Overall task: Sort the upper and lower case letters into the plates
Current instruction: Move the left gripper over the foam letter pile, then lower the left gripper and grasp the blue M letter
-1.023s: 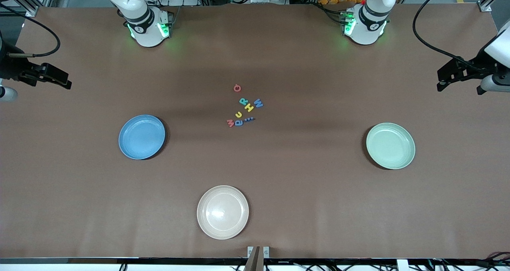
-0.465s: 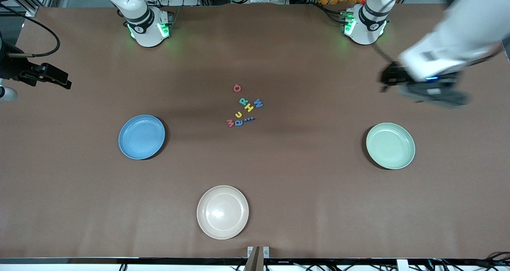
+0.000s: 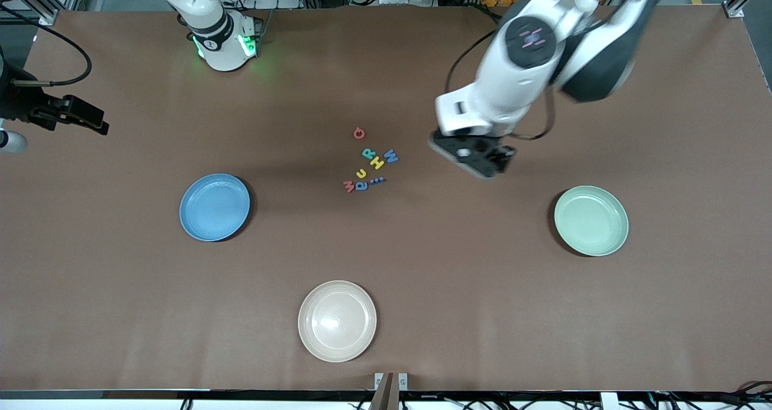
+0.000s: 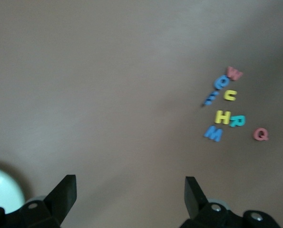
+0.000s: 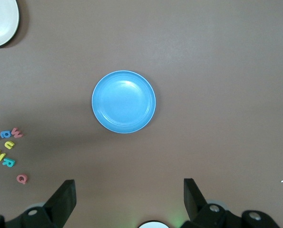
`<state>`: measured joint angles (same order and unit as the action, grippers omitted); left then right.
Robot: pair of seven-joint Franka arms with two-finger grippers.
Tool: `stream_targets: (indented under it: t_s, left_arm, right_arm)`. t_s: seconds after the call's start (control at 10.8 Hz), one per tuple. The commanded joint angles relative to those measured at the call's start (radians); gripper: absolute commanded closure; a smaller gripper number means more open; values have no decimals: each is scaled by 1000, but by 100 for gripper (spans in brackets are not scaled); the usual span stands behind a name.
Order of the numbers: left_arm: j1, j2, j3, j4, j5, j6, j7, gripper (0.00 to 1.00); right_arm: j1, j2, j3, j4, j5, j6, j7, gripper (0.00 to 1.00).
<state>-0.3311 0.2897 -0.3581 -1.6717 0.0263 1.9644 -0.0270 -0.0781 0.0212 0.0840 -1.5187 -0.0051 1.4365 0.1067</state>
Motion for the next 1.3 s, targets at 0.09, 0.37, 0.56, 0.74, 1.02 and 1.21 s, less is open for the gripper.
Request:
stream_targets:
  t_s: [0.09, 0.37, 0.56, 0.74, 1.02, 1.21]
  left_arm:
    - [-107, 123, -1, 9, 61, 102, -63, 0]
    - [-172, 181, 1, 7, 63, 123, -91, 0]
    - [-212, 198, 1, 4, 66, 125, -172, 0]
    - [-230, 216, -2, -57, 169, 172, -180, 0]
    - [-243, 223, -21, -201, 194, 358, -197, 0]
    - [-269, 270, -21, -210, 254, 392, -232, 0]
  right_arm:
    - [6, -1, -1, 11, -1, -10, 13, 0]
    - [5, -1, -1, 11, -1, -10, 13, 0]
    - [6, -1, -1, 9, -1, -10, 13, 0]
    - [5, -1, -1, 9, -1, -10, 13, 0]
    - [5, -3, -1, 9, -1, -11, 13, 0]
    - [5, -3, -1, 9, -1, -11, 13, 0]
